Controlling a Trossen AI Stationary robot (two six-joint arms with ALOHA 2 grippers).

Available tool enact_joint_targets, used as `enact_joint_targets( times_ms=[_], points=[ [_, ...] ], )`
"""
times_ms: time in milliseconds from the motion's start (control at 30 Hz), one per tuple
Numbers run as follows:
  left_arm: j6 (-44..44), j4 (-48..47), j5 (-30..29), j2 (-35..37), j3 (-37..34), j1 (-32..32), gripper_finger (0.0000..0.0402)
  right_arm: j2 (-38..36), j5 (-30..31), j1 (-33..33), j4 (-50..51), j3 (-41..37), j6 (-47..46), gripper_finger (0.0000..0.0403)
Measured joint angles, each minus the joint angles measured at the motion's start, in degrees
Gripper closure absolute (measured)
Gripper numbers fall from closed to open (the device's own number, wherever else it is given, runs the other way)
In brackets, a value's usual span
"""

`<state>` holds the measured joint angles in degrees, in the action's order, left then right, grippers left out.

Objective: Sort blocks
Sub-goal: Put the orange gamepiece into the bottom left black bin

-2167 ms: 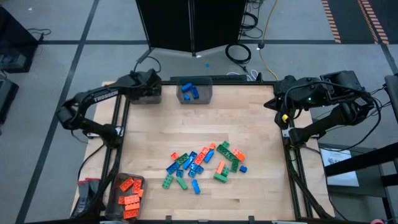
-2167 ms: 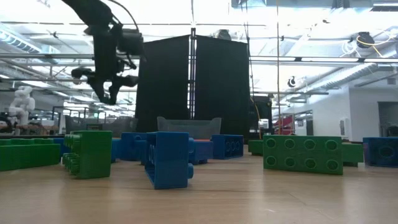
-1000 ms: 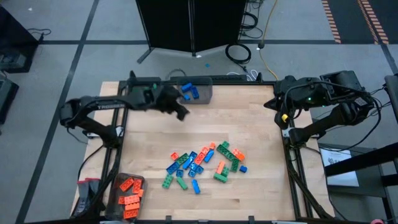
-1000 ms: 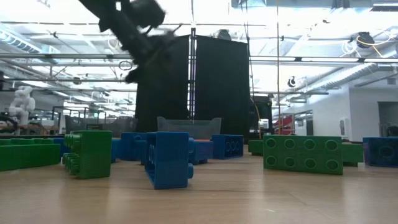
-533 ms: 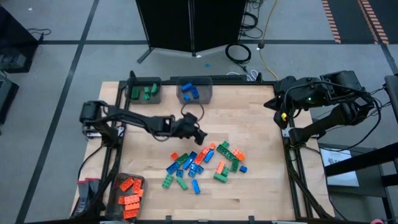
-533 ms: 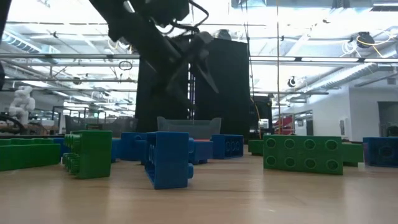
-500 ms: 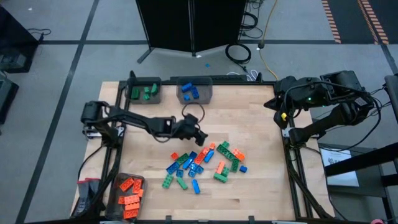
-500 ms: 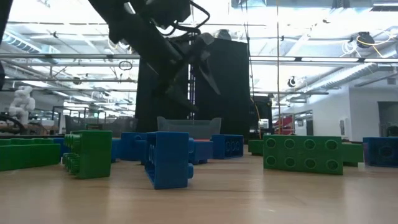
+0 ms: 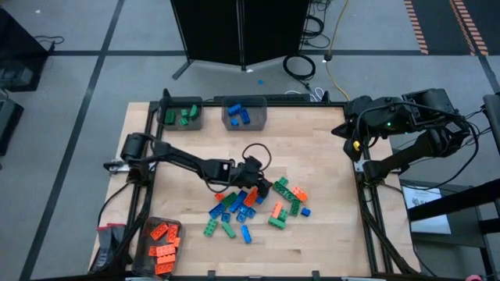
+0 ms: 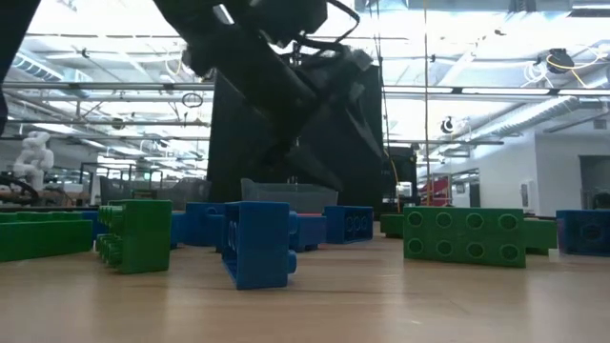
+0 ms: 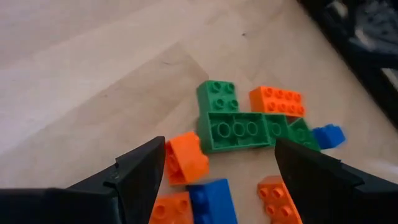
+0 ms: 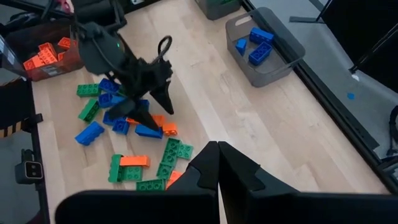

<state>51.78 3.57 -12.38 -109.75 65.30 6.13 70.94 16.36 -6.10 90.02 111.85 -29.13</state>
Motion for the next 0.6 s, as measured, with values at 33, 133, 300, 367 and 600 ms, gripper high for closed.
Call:
enact_joint_targets(
  times_ms=[33, 133, 300, 367, 600],
  points=[
    [0.1, -1.6, -0.4, -0.7, 1.1, -0.1, 0.0098, 0.0, 0.0, 0.0, 0.0, 0.0, -0.3, 0.0403],
    [0.3, -7.0, -2.2, -2.8, 3.8, -0.1, 0.0098, 0.0, -0.1, 0.0, 0.0, 0.0, -0.4, 0.0403],
    [0.4, -12.0, -2.6, -5.0, 6.7, -0.1, 0.0098, 0.0, -0.2, 0.0, 0.0, 0.0, -0.4, 0.0403],
    [0.4, -11.5, -2.7, -5.8, 7.7, 0.0, 0.0098, 0.0, -0.2, 0.0, 0.0, 0.0, -0.3, 0.0403],
    [0.4, -12.2, -1.7, -6.9, 8.8, 0.0, 0.0121, 0.0, -0.2, 0.0, 0.0, 0.0, -0.1, 0.0403]
  ],
)
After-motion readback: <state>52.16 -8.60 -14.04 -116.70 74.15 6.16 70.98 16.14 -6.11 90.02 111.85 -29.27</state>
